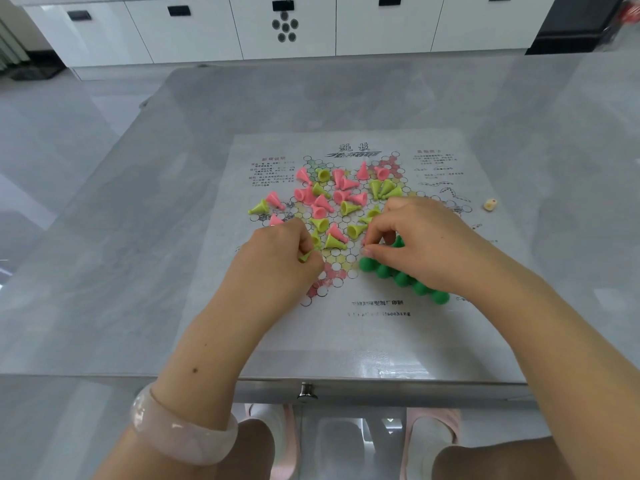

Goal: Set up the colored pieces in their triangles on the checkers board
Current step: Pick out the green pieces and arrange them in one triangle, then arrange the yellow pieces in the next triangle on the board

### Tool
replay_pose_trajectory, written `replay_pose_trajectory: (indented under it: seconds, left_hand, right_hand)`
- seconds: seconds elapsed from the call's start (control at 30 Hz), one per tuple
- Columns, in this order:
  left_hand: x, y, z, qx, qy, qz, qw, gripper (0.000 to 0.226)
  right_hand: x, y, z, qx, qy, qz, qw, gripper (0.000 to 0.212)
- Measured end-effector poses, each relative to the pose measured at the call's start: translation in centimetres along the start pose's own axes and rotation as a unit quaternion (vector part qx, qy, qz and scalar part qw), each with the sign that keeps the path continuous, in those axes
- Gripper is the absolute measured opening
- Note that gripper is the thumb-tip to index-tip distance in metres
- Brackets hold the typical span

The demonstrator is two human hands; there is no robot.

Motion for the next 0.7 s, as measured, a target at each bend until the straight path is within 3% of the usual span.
replay_pose_trajectory:
  seconds: [0.17,0.27,0.43,0.7]
  left_hand:
    - [0.1,0.3,-0.3,-0.014,-0.007,0.030,0.999,0.006]
    - [0.4,1.1,-1.0,-0.082,0.040,0.061,0.994,0.008]
    - [0.6,2.9,-1.3,-0.351,0.150,0.106,0.918,0.020]
    - [0.1,3.4,-1.0,-0.408,0.156,0.091,0.895,0.035]
  right_hand:
    - [-0.1,0.3,0.3,0.008,0.008,-0.017,1.000,0.016]
    - [-0.2,1.0,0.5,0.048,-0.001,0.014,0.999,0.016]
    - [-0.4,1.9,1.0,0.085,-0.031,0.089,0.992,0.016]
    - [0.3,1.4,-0.9,0.077,-0.033,0.084,0.993,0.013]
Point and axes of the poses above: each hand's wrist, its own x-axis towards the middle knuckle, its own y-axis out of the back of the hand, z = x × y, the point moved 1 cm from there along x, towards the middle knuckle, and after that the axes turned 8 degrees about -y, right-handed, at the moved point
